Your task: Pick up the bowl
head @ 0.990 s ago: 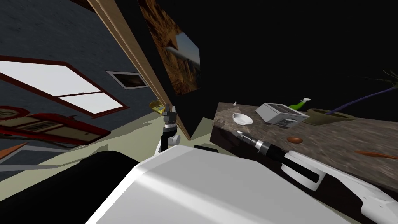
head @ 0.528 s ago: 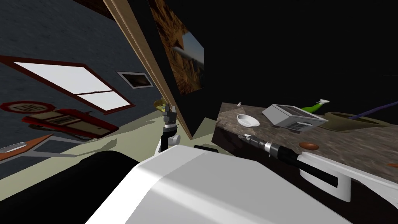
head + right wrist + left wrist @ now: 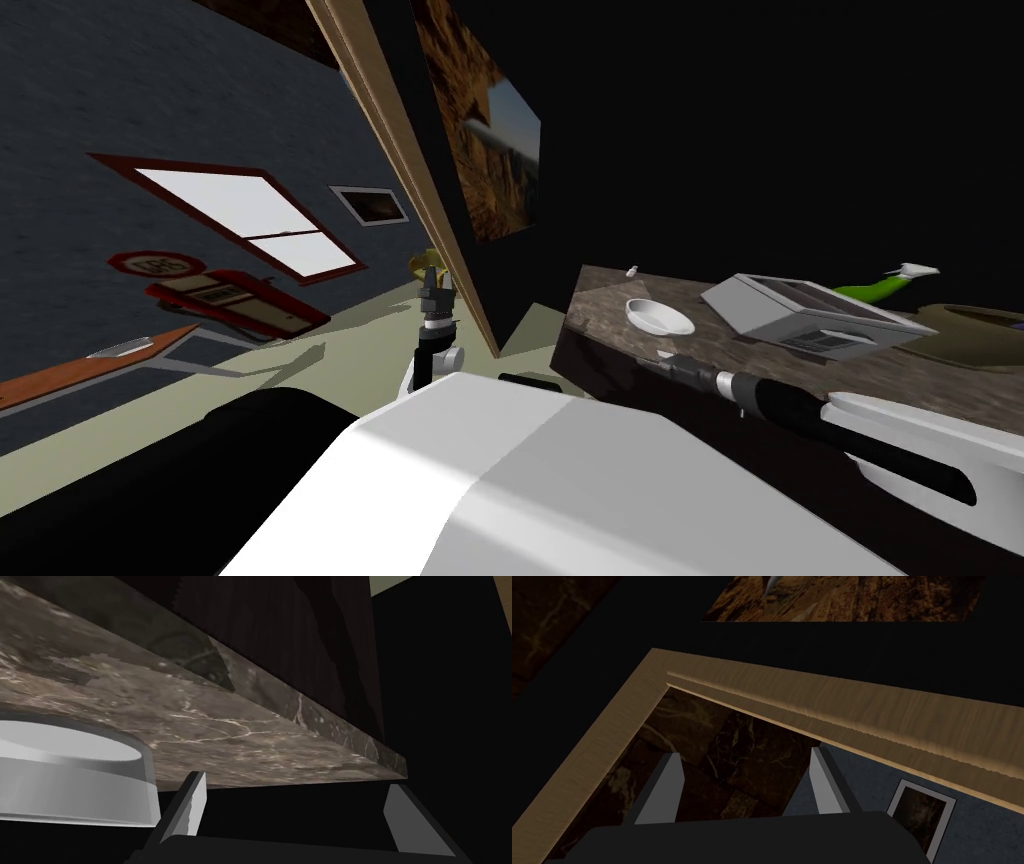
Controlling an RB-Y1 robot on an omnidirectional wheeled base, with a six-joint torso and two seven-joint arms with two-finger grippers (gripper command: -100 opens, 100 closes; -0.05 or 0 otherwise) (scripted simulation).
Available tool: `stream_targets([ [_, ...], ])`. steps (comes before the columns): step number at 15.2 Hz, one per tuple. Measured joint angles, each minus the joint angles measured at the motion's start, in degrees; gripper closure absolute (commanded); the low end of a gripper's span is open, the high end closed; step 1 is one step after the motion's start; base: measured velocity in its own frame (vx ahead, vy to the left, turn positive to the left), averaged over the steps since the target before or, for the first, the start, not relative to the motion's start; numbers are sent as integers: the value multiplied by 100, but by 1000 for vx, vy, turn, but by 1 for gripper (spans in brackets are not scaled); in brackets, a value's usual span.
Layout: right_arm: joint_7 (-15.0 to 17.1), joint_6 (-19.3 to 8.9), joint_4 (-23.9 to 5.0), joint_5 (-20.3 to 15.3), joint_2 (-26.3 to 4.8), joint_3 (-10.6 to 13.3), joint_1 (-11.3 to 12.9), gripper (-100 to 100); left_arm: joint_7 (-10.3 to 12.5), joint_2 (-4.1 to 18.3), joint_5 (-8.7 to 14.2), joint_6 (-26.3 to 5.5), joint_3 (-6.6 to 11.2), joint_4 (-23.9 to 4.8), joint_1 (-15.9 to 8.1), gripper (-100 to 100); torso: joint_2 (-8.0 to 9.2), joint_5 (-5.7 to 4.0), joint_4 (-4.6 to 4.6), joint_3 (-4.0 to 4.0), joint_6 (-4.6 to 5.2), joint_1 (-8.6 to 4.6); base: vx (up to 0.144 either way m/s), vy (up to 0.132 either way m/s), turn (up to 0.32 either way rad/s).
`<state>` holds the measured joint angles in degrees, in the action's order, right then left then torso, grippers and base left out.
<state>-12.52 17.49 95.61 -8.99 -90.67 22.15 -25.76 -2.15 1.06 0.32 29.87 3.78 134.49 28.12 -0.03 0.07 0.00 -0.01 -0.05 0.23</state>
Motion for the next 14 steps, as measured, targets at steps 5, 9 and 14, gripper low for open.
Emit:
stream_targets([
  [5,-133,-162,-351,-193,-551,452,199,-100,0,0,0,0,0,0,0,0,-4,-2,-1,-2,2,-6,24,45,116],
  [9,-210,-209,-544,-280,-957,638,202,-100,0,0,0,0,1,0,1,0,-5,-3,-1,-3,3,-9,32,34,123],
  [14,-464,-238,-833,-284,-1550,800,-26,-100,0,0,0,0,0,0,1,0,-18,-2,-4,-11,2,-6,62,40,169],
])
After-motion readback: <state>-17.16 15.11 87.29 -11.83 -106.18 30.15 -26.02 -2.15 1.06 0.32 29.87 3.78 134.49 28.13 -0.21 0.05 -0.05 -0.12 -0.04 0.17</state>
